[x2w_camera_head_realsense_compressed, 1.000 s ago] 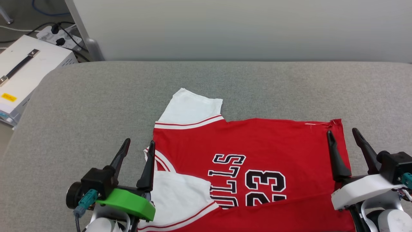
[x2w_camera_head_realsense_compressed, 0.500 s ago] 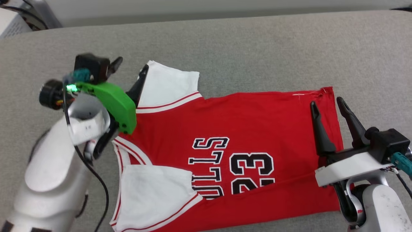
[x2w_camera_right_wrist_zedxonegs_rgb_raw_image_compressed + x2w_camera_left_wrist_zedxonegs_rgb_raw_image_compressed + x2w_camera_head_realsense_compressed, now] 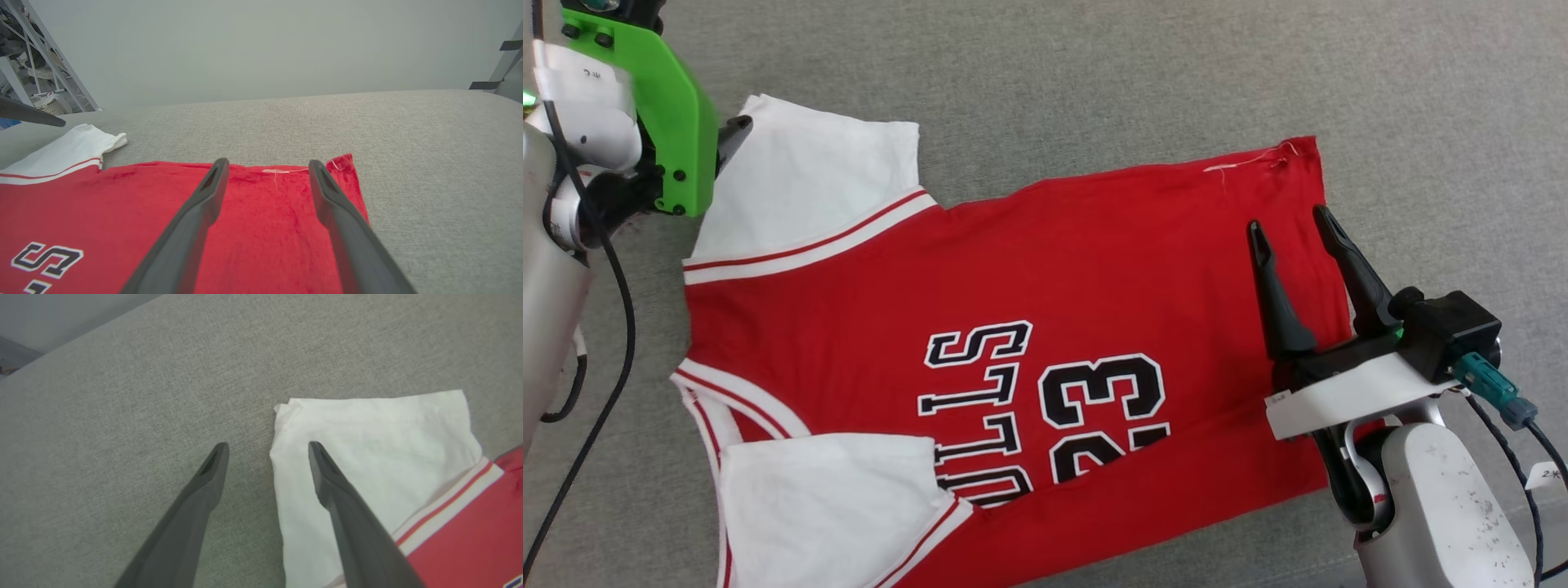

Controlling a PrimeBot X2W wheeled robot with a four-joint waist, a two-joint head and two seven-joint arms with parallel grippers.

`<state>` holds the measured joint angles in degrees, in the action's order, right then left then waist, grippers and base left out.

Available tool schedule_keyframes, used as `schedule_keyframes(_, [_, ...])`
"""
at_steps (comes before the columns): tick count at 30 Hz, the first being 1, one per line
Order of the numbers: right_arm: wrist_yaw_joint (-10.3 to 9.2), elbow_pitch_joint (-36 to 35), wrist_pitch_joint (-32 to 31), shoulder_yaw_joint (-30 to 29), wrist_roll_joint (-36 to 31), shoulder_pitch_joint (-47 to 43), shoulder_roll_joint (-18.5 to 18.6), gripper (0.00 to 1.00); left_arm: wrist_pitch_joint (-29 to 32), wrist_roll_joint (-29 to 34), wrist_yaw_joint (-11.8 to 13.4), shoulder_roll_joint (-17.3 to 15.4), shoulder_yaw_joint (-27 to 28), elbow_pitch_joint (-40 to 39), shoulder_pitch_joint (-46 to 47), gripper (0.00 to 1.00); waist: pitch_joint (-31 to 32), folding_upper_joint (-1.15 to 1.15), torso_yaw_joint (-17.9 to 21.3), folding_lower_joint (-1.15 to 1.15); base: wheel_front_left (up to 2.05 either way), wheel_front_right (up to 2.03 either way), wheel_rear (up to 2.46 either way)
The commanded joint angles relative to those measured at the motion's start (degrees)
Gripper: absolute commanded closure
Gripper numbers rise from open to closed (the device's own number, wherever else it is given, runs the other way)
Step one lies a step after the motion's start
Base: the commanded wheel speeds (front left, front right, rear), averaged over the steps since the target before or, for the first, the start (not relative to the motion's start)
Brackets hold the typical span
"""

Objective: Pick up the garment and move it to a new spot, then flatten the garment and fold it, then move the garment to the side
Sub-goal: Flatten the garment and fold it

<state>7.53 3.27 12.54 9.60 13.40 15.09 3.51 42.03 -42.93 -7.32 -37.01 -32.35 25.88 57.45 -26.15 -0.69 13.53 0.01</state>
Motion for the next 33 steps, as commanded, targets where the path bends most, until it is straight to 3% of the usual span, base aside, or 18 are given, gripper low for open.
schedule_keyframes(1, [-0.04,0.5,0.6,0.2,0.5,1.1,-0.2,0.00,1.1,-1.2,-0.2,-0.3,-0.4,1.0,1.4,0.00,-3.6,0.69,3.6,-0.01,0.00,0.00,0.00])
schedule_keyframes(6, [-0.04,1.7,1.3,0.5,0.7,2.0,-0.4,0.00,3.9,-3.6,-0.2,-0.6,-1.5,4.6,3.8,0.00,-4.2,0.69,4.1,-0.01,0.00,0.00,0.00])
schedule_keyframes(12, [-0.04,2.3,1.7,0.7,0.5,2.7,-0.5,0.00,2.3,-1.3,0.2,-0.8,-2.7,9.3,5.3,0.00,-4.3,0.69,4.0,-0.01,0.00,0.00,0.00])
schedule_keyframes(13, [-0.04,2.4,1.7,0.7,0.5,2.7,-0.5,0.00,2.9,-0.9,0.2,-0.7,-3.4,10.1,5.2,0.07,-4.3,0.69,3.9,-0.01,0.00,0.00,0.00])
schedule_keyframes(14, [-0.04,2.4,1.7,0.7,0.4,2.7,-0.5,0.00,3.4,-0.9,0.2,-0.7,-3.8,10.5,5.1,0.58,-4.3,0.69,3.9,-0.01,0.00,0.00,0.00])
schedule_keyframes(15, [-0.04,2.5,1.8,0.7,0.4,2.8,-0.5,0.00,3.8,-1.2,0.2,-0.5,-4.0,11.0,5.0,1.00,-4.2,0.69,3.8,-0.01,0.00,0.00,0.00])
schedule_keyframes(20, [-0.04,2.7,1.8,0.5,0.0,2.9,-0.5,0.00,3.7,-2.7,0.1,0.6,-3.7,12.1,4.6,1.00,-3.6,0.69,3.4,-0.01,0.00,0.00,0.00])
schedule_keyframes(26, [-0.04,2.6,1.0,0.3,-0.6,2.5,-0.1,0.00,-2.2,-3.5,0.2,1.9,-2.4,11.9,4.2,1.00,-1.3,0.69,2.5,-0.01,0.00,0.00,0.00])
schedule_keyframes(33, [-0.04,1.3,-3.8,-0.7,-1.3,1.2,3.8,0.00,-9.5,-4.5,0.0,3.2,-2.6,8.3,1.2,1.00,3.8,0.69,-0.3,-0.01,0.00,0.00,0.00])
